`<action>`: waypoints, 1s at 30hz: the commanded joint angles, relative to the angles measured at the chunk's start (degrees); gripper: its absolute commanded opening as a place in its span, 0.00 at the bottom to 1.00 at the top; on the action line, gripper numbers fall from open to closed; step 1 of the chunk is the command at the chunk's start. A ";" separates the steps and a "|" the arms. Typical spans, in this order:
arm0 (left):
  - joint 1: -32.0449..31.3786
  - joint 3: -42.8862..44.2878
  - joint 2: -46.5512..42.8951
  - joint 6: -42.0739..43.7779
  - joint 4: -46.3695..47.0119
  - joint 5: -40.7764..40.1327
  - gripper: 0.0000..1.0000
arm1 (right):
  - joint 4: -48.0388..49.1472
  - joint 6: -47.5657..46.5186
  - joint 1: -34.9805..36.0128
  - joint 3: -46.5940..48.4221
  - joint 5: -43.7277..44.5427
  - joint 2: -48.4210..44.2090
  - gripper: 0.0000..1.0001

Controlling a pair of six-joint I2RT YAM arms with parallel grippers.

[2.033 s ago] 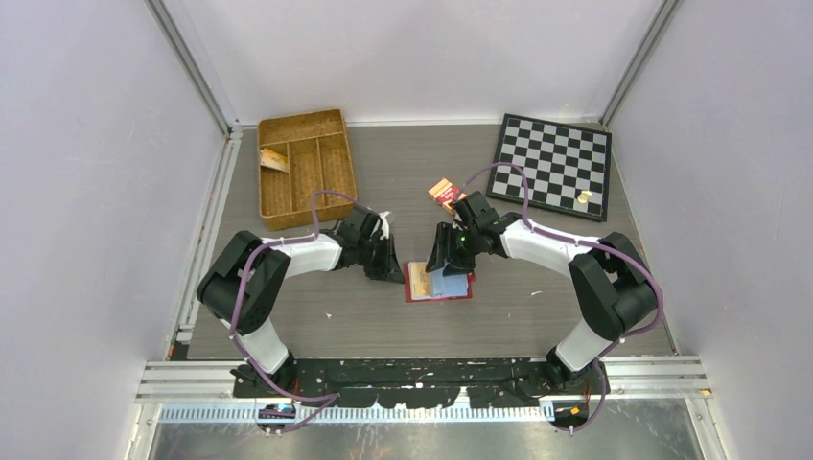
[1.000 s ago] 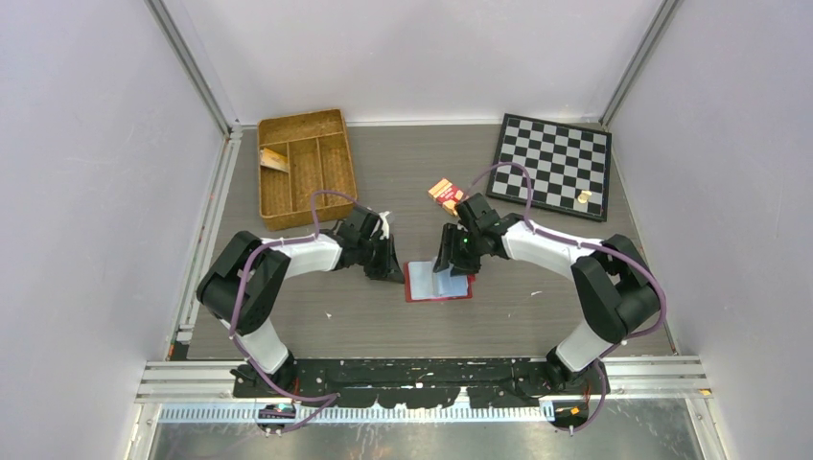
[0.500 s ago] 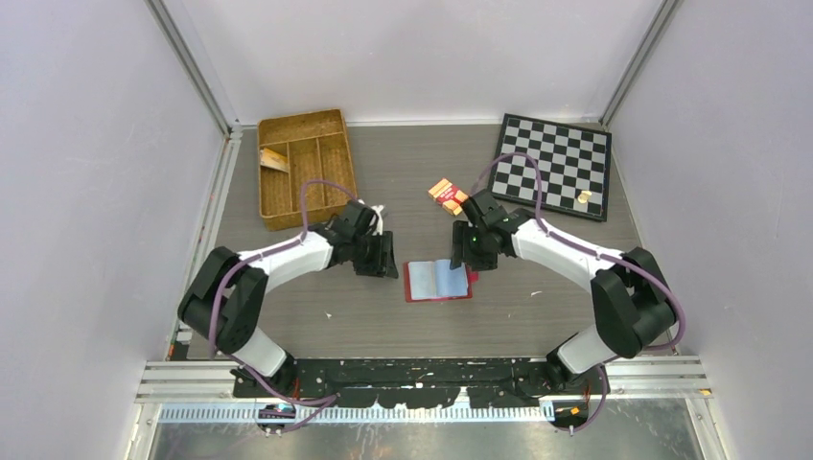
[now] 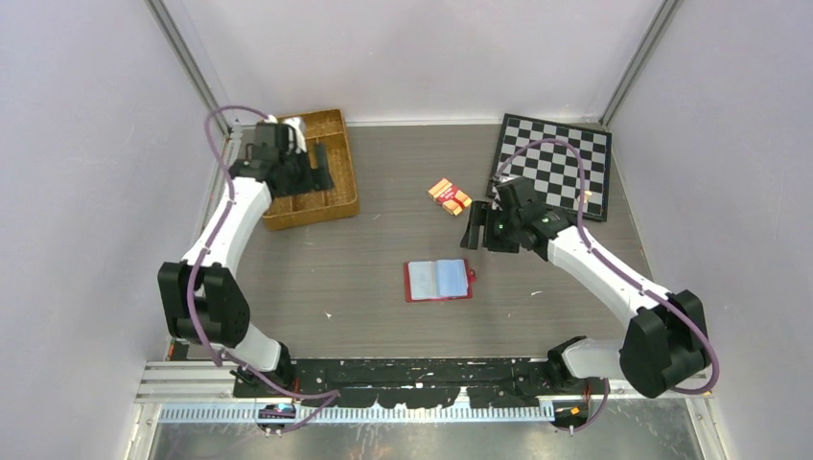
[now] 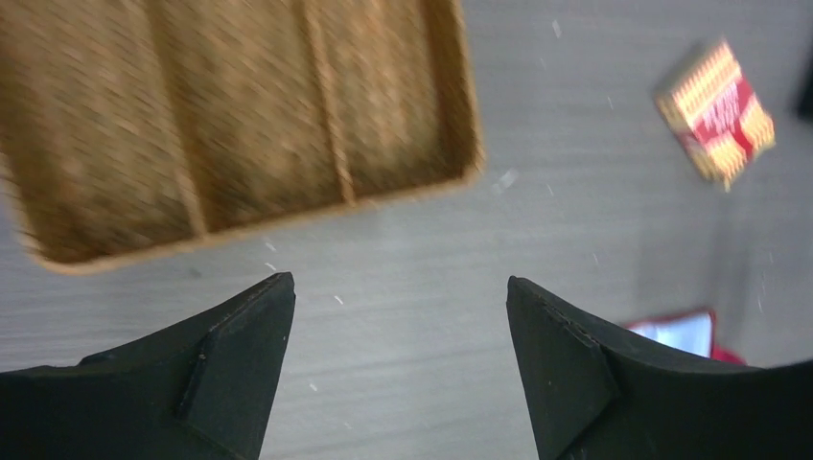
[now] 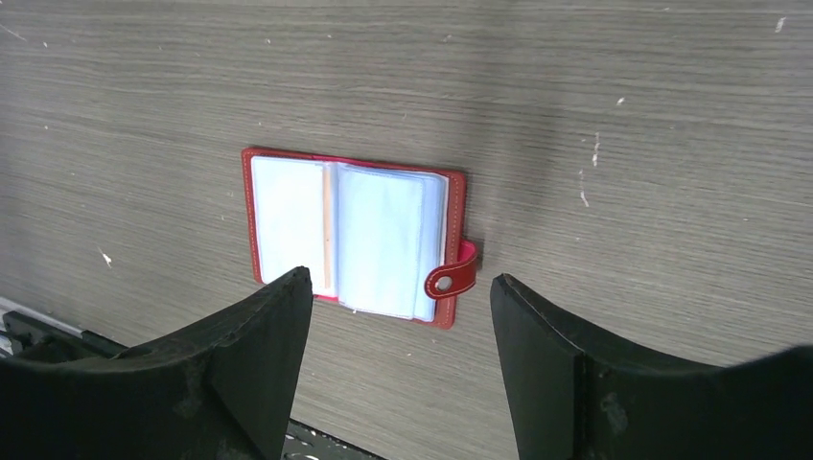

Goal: Put the credit cards into the card holder
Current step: Turn over the card slot in the card holder.

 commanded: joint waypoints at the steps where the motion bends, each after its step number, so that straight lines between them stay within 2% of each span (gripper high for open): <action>1: 5.54 8.49 5.15 5.92 -2.15 -2.60 0.84 | 4.09 -2.07 -3.25 -2.57 -4.90 -3.71 0.74; 6: 13.41 13.20 11.17 5.68 4.75 -1.70 0.84 | 4.26 -2.35 -5.32 -3.95 -6.50 -5.41 0.74; 13: 18.94 15.89 18.12 5.85 14.35 -3.46 0.84 | 4.54 -1.96 -6.42 -4.92 -7.15 -6.38 0.74; 22: 22.15 22.97 29.14 6.58 17.49 -0.22 0.84 | 4.50 0.61 -6.78 -4.94 -6.66 -6.67 0.74; 30: 23.21 29.68 36.97 6.57 16.65 1.51 0.84 | 4.46 3.36 -6.80 -4.43 -6.59 -6.76 0.74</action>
